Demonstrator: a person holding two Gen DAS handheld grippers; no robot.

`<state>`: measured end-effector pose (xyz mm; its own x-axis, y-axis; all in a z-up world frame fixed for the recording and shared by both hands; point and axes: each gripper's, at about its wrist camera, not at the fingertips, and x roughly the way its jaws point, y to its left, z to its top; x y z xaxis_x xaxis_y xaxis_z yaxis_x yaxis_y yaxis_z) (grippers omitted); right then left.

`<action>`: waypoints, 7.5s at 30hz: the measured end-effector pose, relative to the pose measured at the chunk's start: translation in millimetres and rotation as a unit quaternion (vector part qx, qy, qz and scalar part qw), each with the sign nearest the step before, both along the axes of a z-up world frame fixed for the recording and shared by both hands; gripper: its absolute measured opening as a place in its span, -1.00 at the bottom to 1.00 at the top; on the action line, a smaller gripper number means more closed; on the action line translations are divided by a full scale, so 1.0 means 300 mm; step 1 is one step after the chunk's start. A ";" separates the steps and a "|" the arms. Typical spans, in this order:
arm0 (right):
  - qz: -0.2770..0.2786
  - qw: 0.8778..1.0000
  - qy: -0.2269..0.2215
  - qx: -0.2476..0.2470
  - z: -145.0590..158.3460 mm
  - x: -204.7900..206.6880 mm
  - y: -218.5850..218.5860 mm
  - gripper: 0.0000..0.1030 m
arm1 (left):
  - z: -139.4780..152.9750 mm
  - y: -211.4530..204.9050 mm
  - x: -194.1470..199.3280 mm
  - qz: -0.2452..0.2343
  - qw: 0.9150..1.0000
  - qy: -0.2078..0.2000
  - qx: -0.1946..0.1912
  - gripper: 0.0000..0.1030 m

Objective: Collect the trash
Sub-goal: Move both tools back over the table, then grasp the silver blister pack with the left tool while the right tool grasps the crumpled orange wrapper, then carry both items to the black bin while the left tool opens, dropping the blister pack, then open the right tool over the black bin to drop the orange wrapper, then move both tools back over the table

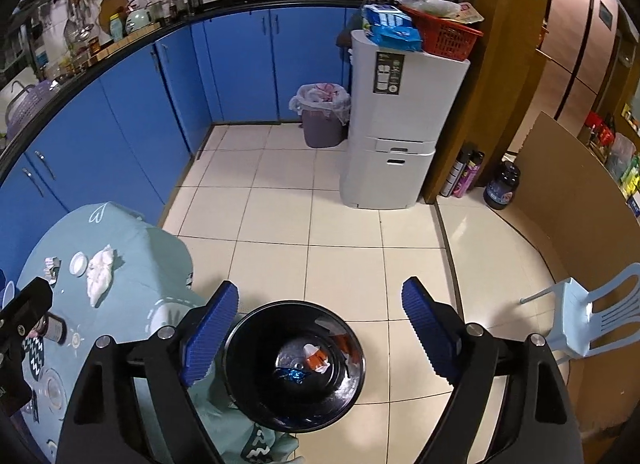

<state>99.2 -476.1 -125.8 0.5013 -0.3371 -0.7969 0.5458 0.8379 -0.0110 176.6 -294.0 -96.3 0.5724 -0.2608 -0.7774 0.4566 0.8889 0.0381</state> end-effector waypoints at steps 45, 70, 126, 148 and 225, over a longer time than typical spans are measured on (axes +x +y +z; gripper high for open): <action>0.207 0.969 0.126 0.038 -0.312 0.296 0.748 0.59 | -0.347 0.952 0.042 0.207 0.971 0.093 0.070 0.93; 0.213 0.964 0.159 0.018 -0.401 0.316 0.825 0.09 | -0.545 1.190 0.058 0.234 0.956 0.171 0.043 0.36; 0.129 0.991 0.045 -0.009 -0.049 0.074 0.310 -0.67 | -0.105 0.308 0.006 -0.007 0.999 0.027 0.020 -0.40; 0.071 0.997 0.033 -0.005 -0.027 -0.020 0.060 -0.67 | -0.045 -0.096 -0.056 -0.121 0.992 0.002 0.028 -0.40; 0.043 0.999 0.005 0.008 0.006 0.001 -0.018 0.67 | -0.012 -0.113 0.009 -0.067 0.997 -0.037 0.030 0.93</action>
<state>99.6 -481.6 -124.1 0.5197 -0.2799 -0.8072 0.4718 0.8817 -0.0019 179.2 -327.9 -100.0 0.5918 -0.2936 -0.7507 0.5656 0.8148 0.1272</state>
